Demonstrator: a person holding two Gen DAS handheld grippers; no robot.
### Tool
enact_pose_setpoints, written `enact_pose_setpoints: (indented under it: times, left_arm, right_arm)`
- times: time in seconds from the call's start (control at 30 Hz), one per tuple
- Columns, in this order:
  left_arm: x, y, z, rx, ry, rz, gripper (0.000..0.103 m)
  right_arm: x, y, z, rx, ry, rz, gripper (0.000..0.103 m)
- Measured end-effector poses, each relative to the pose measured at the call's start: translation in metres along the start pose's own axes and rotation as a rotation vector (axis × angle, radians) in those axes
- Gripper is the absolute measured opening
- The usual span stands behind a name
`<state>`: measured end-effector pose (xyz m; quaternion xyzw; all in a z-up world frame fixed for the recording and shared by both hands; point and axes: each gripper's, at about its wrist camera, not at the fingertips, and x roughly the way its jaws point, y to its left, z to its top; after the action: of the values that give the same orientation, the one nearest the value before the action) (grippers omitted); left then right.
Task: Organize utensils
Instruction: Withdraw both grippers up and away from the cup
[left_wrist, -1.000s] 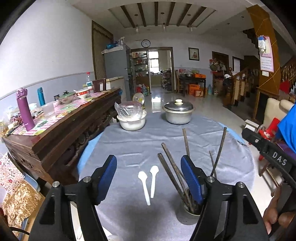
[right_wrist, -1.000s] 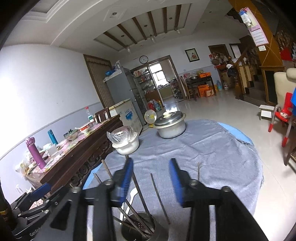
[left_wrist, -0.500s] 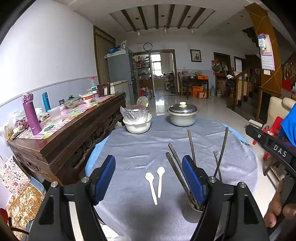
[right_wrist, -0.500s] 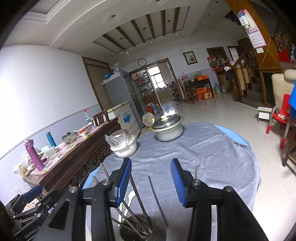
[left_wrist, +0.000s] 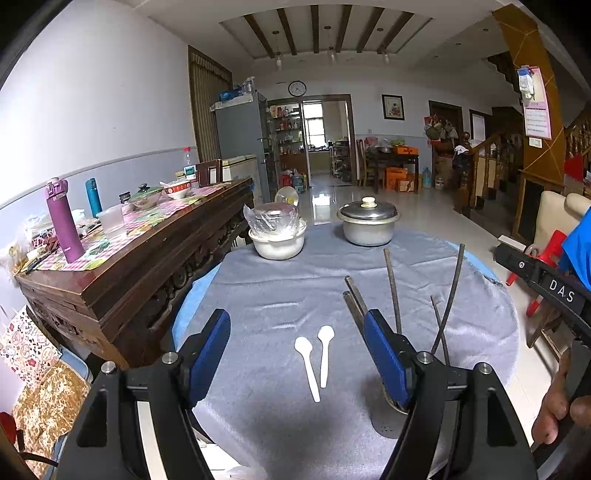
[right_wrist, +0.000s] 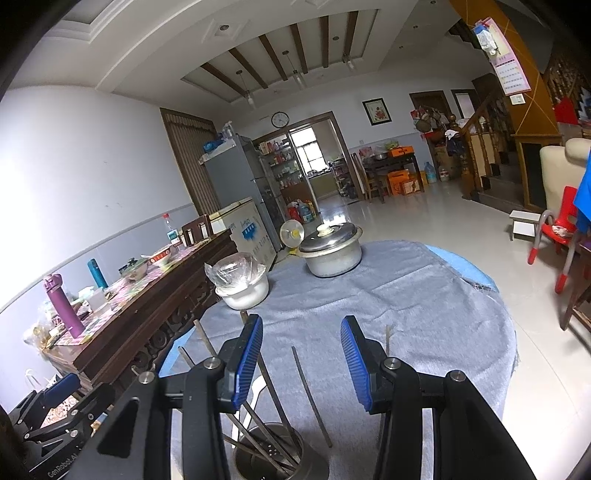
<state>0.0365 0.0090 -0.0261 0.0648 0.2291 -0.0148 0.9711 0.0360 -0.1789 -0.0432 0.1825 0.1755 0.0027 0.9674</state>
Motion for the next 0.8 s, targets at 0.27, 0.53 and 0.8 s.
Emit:
enact_pose_setpoints:
  times: [0.27, 0.53, 0.8]
  left_arm:
    - [0.024, 0.04, -0.013, -0.052, 0.053, 0.014, 0.075]
    - [0.082, 0.097, -0.037, -0.164, 0.201, 0.062, 0.075]
    - [0.132, 0.093, -0.058, -0.174, 0.309, 0.028, 0.075]
  right_arm:
    - [0.009, -0.012, 0.001, 0.006, 0.018, -0.05, 0.047]
    - [0.034, -0.04, -0.003, 0.055, 0.071, -0.114, 0.047]
    - [0.07, -0.063, -0.016, 0.079, 0.153, -0.163, 0.047]
